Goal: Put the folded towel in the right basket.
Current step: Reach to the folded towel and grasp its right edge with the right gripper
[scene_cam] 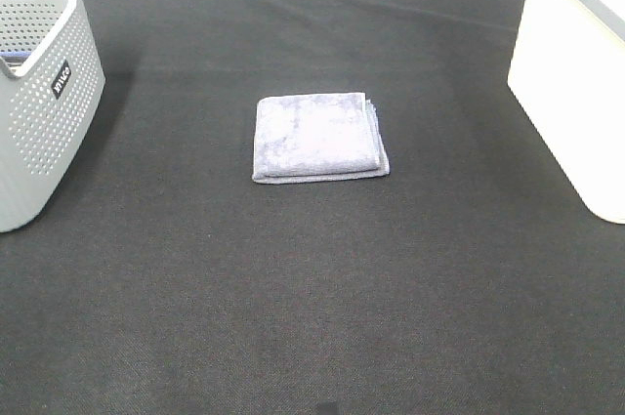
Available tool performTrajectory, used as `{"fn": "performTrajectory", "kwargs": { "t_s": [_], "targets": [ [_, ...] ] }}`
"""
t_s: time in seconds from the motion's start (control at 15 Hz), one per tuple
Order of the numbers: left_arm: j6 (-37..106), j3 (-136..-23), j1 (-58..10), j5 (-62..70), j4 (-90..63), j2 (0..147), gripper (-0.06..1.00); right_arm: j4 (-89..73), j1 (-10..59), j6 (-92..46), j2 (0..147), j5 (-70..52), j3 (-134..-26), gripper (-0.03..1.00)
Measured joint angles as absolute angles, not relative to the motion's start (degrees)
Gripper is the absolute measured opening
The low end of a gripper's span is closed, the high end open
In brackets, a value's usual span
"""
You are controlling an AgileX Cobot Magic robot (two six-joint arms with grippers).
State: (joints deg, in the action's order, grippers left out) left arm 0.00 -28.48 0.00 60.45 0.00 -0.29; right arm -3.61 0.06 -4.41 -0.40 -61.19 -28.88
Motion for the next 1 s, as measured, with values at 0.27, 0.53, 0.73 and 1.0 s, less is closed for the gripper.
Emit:
{"fn": "performTrajectory", "kwargs": {
  "t_s": [0.27,0.53,0.73,1.0],
  "targets": [
    [0.0,-28.5,0.0,60.4,0.0,-0.3,0.97,-3.6,0.1,-4.4,-0.4,-61.2,-28.9,0.64],
    [0.0,-28.5,0.0,60.4,0.0,-0.3,0.97,-3.6,0.1,-4.4,-0.4,-61.2,-28.9,0.64],
    [0.0,-28.5,0.0,60.4,0.0,-0.3,0.97,-3.6,0.1,-4.4,-0.4,-61.2,-28.9,0.64],
    [0.0,-28.5,0.0,60.4,0.0,-0.3,0.97,-3.6,0.1,-4.4,-0.4,-61.2,-28.9,0.64]
  ]
}}
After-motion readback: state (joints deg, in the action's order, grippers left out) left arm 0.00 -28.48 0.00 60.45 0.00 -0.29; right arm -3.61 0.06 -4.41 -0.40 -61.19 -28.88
